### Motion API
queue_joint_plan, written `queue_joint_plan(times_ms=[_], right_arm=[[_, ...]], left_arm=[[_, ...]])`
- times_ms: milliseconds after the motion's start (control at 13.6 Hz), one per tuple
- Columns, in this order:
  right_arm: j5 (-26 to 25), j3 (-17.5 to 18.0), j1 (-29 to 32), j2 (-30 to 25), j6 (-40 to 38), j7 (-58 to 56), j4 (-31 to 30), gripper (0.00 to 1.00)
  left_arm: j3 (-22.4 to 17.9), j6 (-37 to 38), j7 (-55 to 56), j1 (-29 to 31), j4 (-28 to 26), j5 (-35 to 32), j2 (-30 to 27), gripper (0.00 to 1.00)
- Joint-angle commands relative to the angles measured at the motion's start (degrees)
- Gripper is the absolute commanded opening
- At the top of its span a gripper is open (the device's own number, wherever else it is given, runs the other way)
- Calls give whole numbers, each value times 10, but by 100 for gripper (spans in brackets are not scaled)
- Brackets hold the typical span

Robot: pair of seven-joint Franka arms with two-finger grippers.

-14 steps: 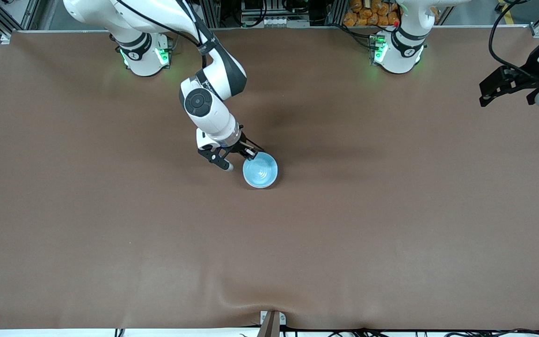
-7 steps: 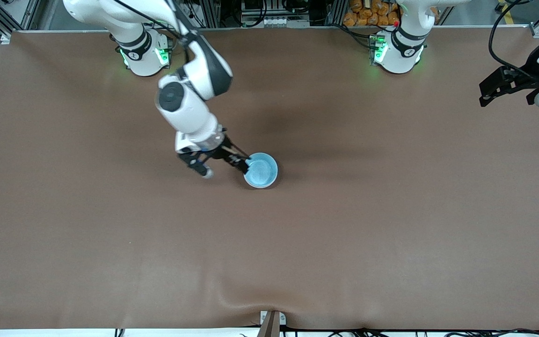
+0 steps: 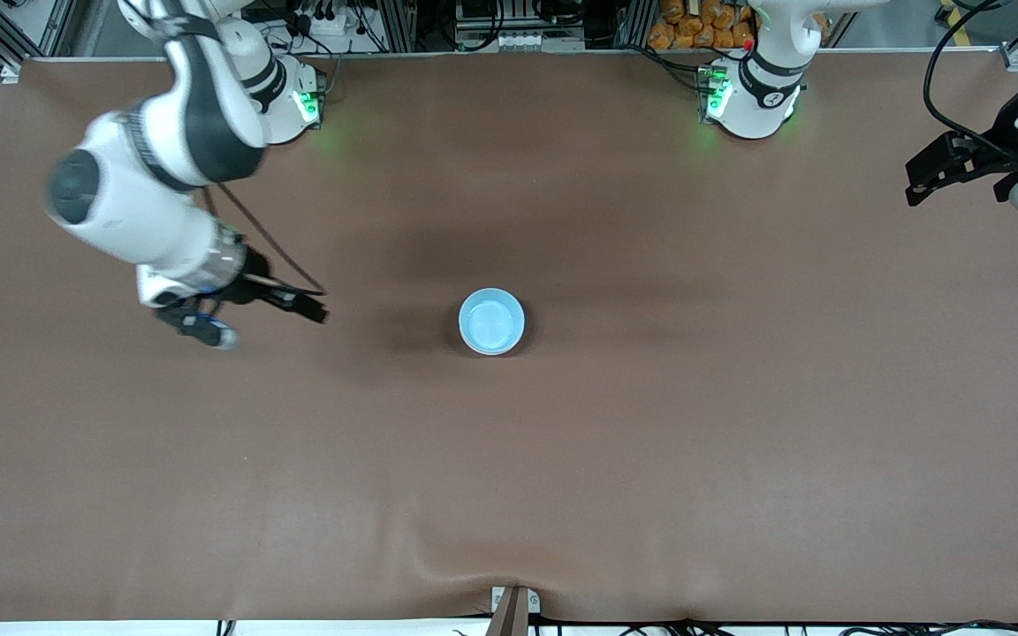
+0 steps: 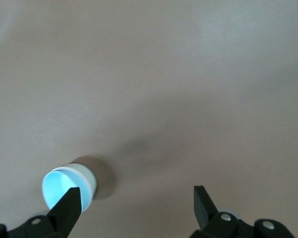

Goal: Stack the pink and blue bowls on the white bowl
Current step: 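Open the right gripper and draw it back from the stack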

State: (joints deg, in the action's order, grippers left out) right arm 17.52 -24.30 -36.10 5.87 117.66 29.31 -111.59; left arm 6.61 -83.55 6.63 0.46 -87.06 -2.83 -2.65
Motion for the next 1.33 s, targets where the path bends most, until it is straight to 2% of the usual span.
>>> queue_joint_plan(times_ms=[0,147,295,516,811,959,1106,1253], right_arm=[[-42,-21,3,-19,-41,-7,16,100],[-49,-8,44,-19,-76,-15,40,100],[-52,44,112,-18,-106,-52,58,100],[-70,59,154,-17,-153,-87,105,100],[-82,161,305,-21,-210,-202,143,100],[-105,181,334,-18,-271,-224,197,100],[-123,211,366,-20,-312,-246,226,100],[-129,217,373,-28,-348,-255,254,100]], left_arm=[[2,-5,-14,-3,3,0,3,100],[2,-5,-14,-3,4,-1,3,100],[2,-5,-14,-1,5,0,1,100],[2,1,-14,2,4,2,-4,100],[-2,8,-14,6,0,3,-7,100],[-3,14,-14,6,-3,6,-12,100],[-2,14,-14,6,-9,8,-16,100],[-2,14,-14,6,-21,12,-22,100]])
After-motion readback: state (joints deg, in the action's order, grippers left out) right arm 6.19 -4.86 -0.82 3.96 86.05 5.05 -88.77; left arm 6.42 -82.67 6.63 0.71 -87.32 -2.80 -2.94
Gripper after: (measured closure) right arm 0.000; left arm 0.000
